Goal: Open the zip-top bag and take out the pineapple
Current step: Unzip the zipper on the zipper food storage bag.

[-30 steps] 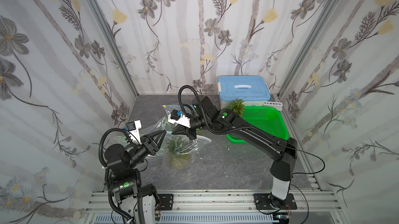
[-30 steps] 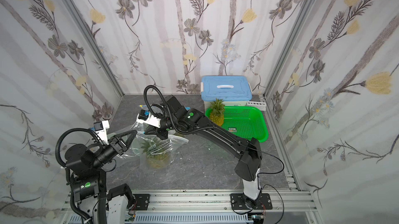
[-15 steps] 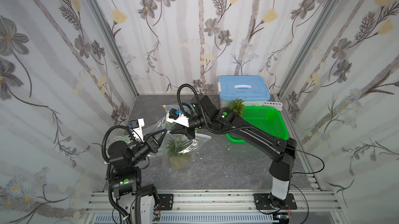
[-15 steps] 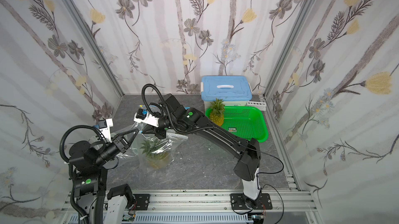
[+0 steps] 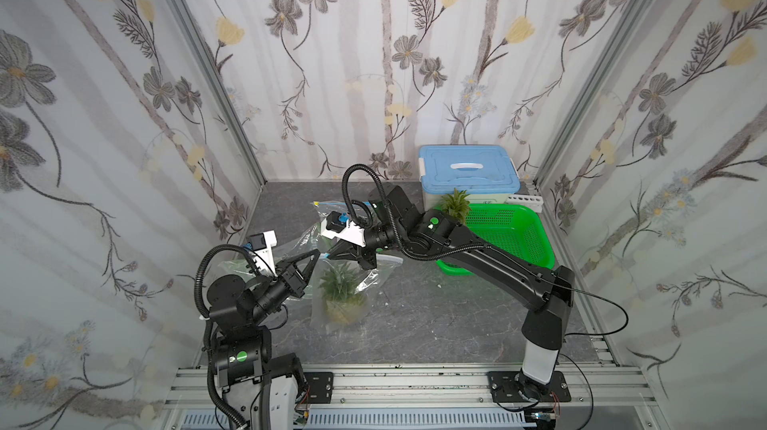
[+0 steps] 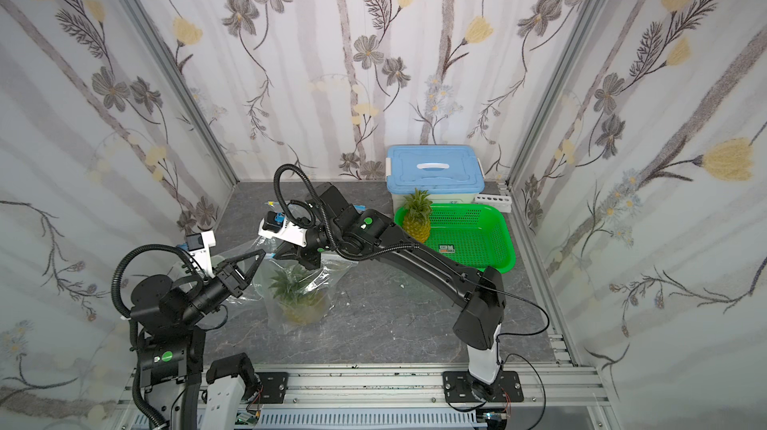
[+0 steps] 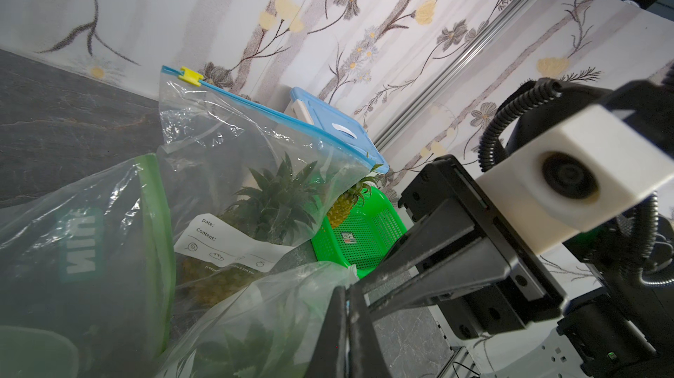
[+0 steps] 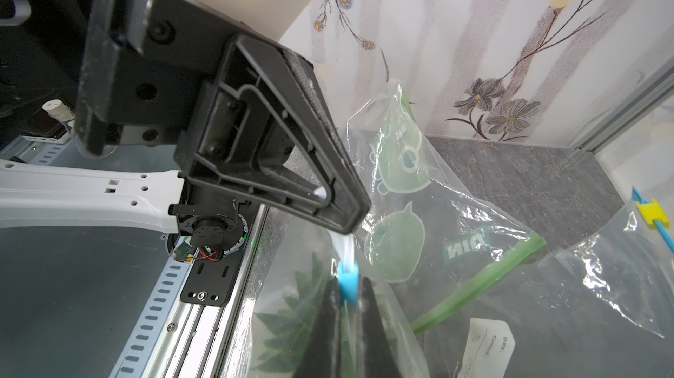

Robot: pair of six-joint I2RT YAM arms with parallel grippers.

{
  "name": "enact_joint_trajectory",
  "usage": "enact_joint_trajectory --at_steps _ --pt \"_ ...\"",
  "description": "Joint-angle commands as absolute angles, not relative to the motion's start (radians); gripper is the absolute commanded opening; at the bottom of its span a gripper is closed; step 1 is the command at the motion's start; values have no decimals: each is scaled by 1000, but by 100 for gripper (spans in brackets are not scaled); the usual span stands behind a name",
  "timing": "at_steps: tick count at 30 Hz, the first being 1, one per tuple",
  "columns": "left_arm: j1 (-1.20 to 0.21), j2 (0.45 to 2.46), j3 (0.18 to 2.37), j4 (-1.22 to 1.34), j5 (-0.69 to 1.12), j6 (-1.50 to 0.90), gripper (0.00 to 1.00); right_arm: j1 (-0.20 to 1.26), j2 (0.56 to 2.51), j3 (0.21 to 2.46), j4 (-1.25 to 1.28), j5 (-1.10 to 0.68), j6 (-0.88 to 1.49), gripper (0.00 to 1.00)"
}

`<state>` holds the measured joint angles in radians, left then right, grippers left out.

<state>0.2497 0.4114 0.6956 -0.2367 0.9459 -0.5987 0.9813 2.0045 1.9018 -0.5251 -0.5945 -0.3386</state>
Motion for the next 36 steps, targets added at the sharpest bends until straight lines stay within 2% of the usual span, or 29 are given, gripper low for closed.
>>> enact_joint_trajectory --at_steps 1,10,23,36 --pt "252 408 711 -184 902 -580 0 970 1969 1858 -526 -555 -346 0" --pt "252 423 745 -201 855 -559 0 946 1822 1676 -507 -455 -312 0" --pt "252 488 718 -83 796 -616 0 931 1452 1390 -509 -242 -203 0" --pt "251 505 714 -87 759 -599 0 931 1326 1288 -541 -160 -146 0"
